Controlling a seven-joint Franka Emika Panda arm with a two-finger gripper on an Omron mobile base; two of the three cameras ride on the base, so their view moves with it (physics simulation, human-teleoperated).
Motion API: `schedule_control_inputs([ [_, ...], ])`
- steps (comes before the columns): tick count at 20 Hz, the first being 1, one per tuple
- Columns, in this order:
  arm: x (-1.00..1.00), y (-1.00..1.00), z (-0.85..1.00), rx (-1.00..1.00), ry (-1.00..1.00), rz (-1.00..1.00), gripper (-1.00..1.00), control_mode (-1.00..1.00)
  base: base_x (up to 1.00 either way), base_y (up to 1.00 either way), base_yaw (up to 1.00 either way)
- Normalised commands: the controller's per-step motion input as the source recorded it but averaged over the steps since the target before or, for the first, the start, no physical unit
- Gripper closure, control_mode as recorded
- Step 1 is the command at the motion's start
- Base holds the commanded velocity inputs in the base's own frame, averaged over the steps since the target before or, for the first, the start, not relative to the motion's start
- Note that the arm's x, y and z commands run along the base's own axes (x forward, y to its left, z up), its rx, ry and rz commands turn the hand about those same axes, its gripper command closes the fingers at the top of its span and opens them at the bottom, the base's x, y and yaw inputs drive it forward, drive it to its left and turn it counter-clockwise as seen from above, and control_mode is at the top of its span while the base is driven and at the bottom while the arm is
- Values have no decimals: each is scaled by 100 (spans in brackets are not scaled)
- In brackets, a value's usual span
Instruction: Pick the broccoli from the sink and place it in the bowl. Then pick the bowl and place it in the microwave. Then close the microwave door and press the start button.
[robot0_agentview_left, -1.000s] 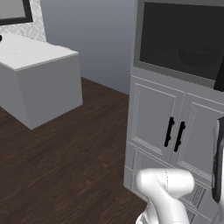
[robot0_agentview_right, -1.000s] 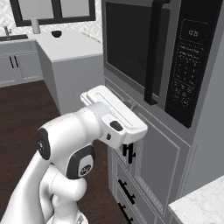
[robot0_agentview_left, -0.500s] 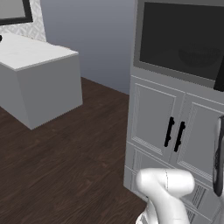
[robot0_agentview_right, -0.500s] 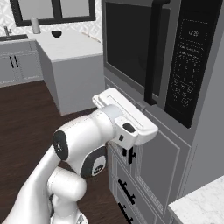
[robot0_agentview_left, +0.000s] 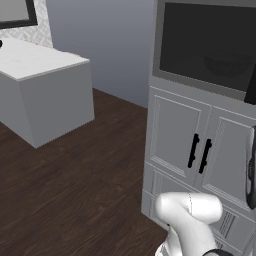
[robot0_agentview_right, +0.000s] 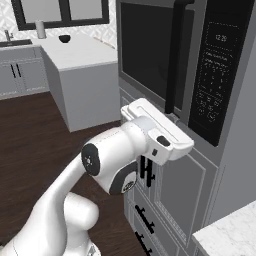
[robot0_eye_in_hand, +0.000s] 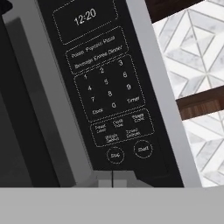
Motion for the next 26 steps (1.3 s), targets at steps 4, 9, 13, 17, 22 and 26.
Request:
schedule_control_inputs([
  [4, 10, -37, -2, 0, 0, 0, 100, -100, 0, 0, 0],
  [9, 7, -24, -8, 0, 0, 0, 100, -100, 0, 0, 0],
  [13, 6, -21, -10, 0, 0, 0, 100, -100, 0, 0, 0],
  [17, 8, -16, -10, 0, 0, 0, 100, -100, 0, 0, 0],
  [22, 8, -15, -9, 0, 0, 0, 100, -100, 0, 0, 0],
  [26, 13, -10, -10, 0, 0, 0, 100, -100, 0, 0, 0],
])
